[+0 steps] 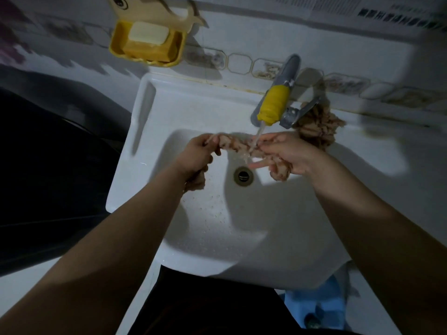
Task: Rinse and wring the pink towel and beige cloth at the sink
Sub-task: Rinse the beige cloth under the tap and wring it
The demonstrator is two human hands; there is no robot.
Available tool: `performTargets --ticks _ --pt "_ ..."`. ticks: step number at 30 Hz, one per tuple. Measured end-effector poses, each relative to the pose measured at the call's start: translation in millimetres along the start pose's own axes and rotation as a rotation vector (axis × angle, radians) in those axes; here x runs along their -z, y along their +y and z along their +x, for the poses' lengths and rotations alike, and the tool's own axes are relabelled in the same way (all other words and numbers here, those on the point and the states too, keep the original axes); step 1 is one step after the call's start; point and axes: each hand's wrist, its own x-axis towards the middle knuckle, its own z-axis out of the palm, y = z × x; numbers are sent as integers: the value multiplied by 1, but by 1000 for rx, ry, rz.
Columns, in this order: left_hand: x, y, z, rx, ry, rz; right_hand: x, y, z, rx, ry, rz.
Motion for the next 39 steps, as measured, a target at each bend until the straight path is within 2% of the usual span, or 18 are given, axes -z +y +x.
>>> performTargets --ticks 3,5,7,8,10,12,13,15,18,19,22,25,28,30,33,35,37,39 --pt "2 5 5 13 195 -121 2 17 -5 -7 -87 -274" --pt "4 13 9 134 322 -250 5 31 -8 -45 -65 -491" --pt "6 18 10 245 363 -322 8 46 -10 -77 -27 -596" --pt "5 18 9 272 338 -315 7 51 -9 -82 29 -531" --pt "-2 16 2 318 211 -381 1 53 -6 -94 213 -197" --pt "-15 11 -11 382 -3 -519 -13 43 0 -23 335 46" --pt "-23 8 -17 408 -130 -620 -24 37 3 35 357 51" --pt "-41 4 -27 487 -294 -902 -51 32 6 139 367 -191" --pt "-58 2 -31 575 -289 -1184 -83 50 1 158 414 -866" --pt "-60 3 -32 559 -271 -1257 -88 57 -2 171 446 -929" --pt "-60 4 -34 496 -261 -1375 -89 69 -12 302 527 -845" --pt "-57 11 -37 431 -308 -1200 -79 68 -15 397 567 -877" --pt "-47 11 -28 392 -160 -823 -71 61 -18 511 493 -860" --pt "-41 11 -24 346 -97 -812 -67 53 -21 559 447 -756" --pt "-36 15 -19 332 -108 -868 -63 44 -25 554 418 -550" --pt "-36 18 -19 324 -161 -818 -61 35 -21 544 485 -386" --pt "-40 21 -22 357 -205 -743 -53 18 -12 473 629 -315" --pt "-49 21 -26 369 -152 -681 -43 0 -7 402 768 -293"
